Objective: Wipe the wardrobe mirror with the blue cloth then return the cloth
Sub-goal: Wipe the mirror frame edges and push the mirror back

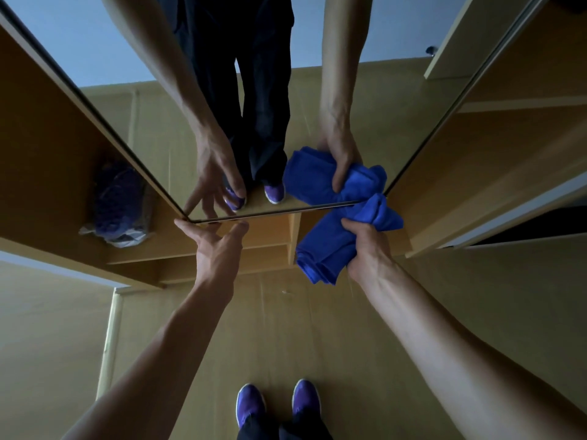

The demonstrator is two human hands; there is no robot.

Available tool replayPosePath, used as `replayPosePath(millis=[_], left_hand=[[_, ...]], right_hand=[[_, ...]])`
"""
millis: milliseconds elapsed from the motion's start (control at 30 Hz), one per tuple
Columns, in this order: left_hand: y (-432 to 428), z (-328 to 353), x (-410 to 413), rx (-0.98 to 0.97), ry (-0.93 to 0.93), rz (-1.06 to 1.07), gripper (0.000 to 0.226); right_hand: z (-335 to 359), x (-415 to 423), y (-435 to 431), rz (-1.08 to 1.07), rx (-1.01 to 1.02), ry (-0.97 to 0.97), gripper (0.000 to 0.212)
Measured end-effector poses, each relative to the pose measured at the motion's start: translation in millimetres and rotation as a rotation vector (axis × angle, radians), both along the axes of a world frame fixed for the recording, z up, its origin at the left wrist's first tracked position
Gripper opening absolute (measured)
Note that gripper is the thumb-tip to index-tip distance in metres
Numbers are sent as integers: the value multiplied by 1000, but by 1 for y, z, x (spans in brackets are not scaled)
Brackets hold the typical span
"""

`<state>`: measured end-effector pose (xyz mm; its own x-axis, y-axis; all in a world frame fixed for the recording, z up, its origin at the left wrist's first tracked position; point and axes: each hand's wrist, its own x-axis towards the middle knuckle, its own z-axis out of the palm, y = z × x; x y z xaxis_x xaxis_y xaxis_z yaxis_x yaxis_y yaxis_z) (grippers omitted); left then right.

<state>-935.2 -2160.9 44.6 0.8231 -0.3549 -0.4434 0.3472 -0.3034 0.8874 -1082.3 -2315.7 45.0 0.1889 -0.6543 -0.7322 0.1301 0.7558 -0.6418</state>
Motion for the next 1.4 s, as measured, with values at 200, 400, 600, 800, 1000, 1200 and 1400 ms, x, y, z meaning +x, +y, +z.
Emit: replayPosePath(millis=[200,400,600,800,1000,1200,1400], left_hand=[[-3,5,5,-29,22,2,121],[-8,9,0,-101,129,89,109],[-17,9,11,-178,213,136,94],[-18,2,21,-184,209,91,88],[-12,3,35,-195,248,43,73],[-7,15,9,20,162,-29,44],[-22,68,-65,103,-280,-534,36]], right_hand=[[-4,7,18,120,-2,5,35],[-7,4,18,101,25,-28,33],[-2,-26,-11,-23,-19,51,38],[0,-46,-27,0,-161,171,33],[3,-63,-42,134,-423,399,29],[7,-70,-45,221,-507,453,40],[21,-81,-52,365,-510,416,33]])
